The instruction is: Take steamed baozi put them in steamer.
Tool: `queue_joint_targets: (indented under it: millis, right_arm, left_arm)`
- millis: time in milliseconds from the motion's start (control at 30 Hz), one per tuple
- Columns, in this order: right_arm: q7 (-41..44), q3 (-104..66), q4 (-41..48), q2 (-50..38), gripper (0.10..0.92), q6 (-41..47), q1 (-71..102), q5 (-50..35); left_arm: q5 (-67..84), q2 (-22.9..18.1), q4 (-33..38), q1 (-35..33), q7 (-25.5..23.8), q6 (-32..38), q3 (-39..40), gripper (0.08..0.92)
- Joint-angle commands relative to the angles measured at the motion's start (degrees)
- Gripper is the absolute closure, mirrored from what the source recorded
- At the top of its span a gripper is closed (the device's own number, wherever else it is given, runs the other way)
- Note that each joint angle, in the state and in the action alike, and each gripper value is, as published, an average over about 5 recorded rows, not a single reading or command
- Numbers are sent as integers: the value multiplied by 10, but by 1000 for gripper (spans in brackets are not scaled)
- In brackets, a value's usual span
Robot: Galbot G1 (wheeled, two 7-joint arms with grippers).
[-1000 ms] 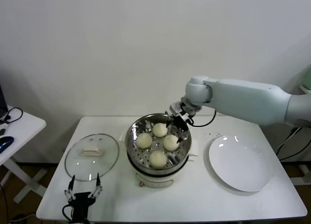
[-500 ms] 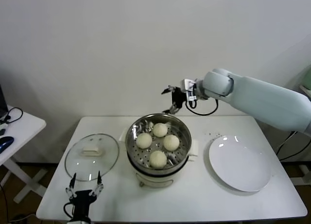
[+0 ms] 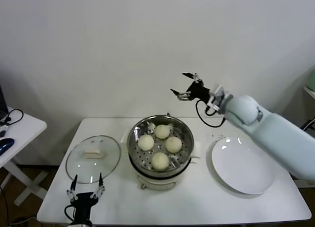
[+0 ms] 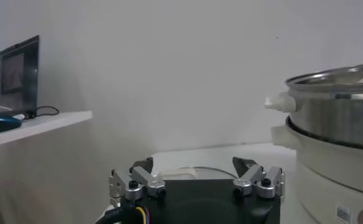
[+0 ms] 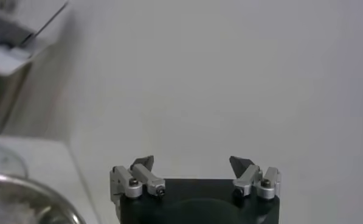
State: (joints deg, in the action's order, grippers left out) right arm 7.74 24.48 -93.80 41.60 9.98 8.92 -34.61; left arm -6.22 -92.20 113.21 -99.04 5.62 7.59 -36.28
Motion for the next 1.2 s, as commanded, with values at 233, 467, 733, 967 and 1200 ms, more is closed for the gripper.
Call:
queue_joint_targets:
  millis: [233, 467, 733, 967, 1200]
  right_arm:
    - [-62, -618, -166, 186, 203, -184, 742, 44]
    - [-27, -617, -147, 270, 203, -259, 860, 38]
    - [-21, -587, -121, 312, 203, -333, 908, 56]
    - [-33, -557, -119, 324, 203, -352, 929, 72]
    - [-40, -530, -115, 327, 203, -362, 936, 87]
  left_arm:
    - [-2, 7, -4, 0, -7, 10, 9, 177]
    - [-4, 5, -6, -1, -7, 12, 12, 177]
    - [-5, 4, -6, -3, -6, 13, 11, 177]
    - [-7, 1, -4, -5, -5, 16, 11, 177]
    - [-10, -1, -1, -7, -3, 17, 12, 177]
